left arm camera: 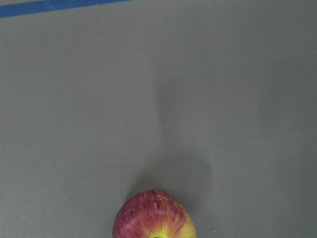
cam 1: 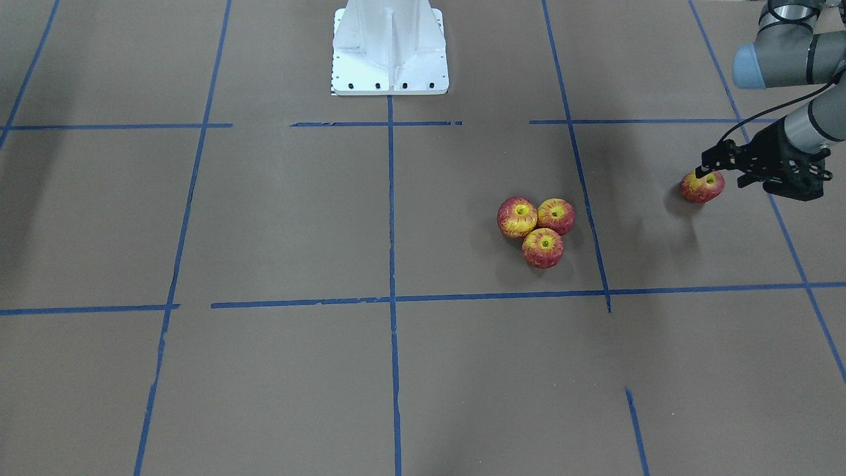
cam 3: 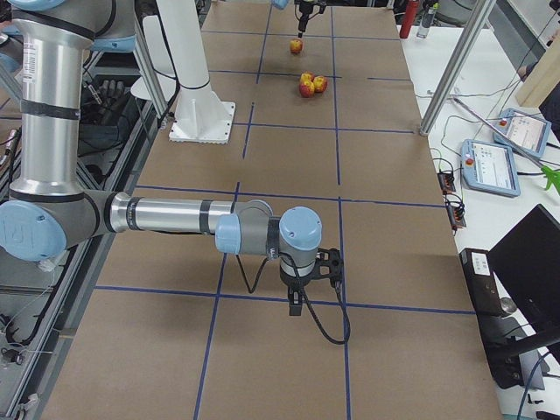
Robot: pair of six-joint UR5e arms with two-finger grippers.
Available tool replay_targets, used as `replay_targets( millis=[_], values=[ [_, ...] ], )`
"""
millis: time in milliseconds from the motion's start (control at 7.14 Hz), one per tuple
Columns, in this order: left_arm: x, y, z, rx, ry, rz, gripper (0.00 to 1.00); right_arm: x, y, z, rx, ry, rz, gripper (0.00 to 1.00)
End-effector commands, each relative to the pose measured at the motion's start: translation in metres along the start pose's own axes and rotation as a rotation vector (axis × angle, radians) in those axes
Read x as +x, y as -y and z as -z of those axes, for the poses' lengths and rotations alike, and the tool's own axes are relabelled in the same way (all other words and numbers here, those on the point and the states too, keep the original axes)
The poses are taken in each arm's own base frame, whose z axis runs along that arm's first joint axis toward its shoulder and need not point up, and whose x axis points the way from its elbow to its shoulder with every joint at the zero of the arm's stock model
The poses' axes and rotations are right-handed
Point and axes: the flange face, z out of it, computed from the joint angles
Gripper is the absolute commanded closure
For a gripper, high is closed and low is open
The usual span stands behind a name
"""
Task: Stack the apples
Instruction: 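Lower the left gripper onto the lone red-yellow apple and grasp it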
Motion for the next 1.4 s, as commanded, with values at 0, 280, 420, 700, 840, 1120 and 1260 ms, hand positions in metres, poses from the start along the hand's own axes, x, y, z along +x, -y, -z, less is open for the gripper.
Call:
replay_targets(
  millis=[0,280,420,700,840,1120,1260],
  values=[
    [0.002,-0.002,-0.016,-0.023,0.016,-0.005,0.00,0.000,0.000,0.000,0.000,0.000,0.000,0.00],
    [-0.001,-0.005,-0.033,-0.049,0.018,-0.012,0.00,0.000,0.000,0.000,0.000,0.000,0.000,0.00],
    [-0.007,-0.005,-0.039,-0.050,0.017,-0.016,0.00,0.000,0.000,0.000,0.000,0.000,-0.001,0.00],
    [-0.005,-0.005,-0.052,-0.064,0.026,-0.029,0.00,0.000,0.000,0.000,0.000,0.000,0.000,0.00],
    [-0.007,-0.005,-0.054,-0.063,0.030,-0.031,0.00,0.000,0.000,0.000,0.000,0.000,0.000,0.00],
    [-0.011,-0.006,-0.061,-0.062,0.026,-0.042,0.31,0.000,0.000,0.000,0.000,0.000,0.000,0.00],
    [-0.011,-0.006,-0.060,-0.060,0.025,-0.043,0.83,0.000,0.000,0.000,0.000,0.000,0.000,0.00]
  ],
)
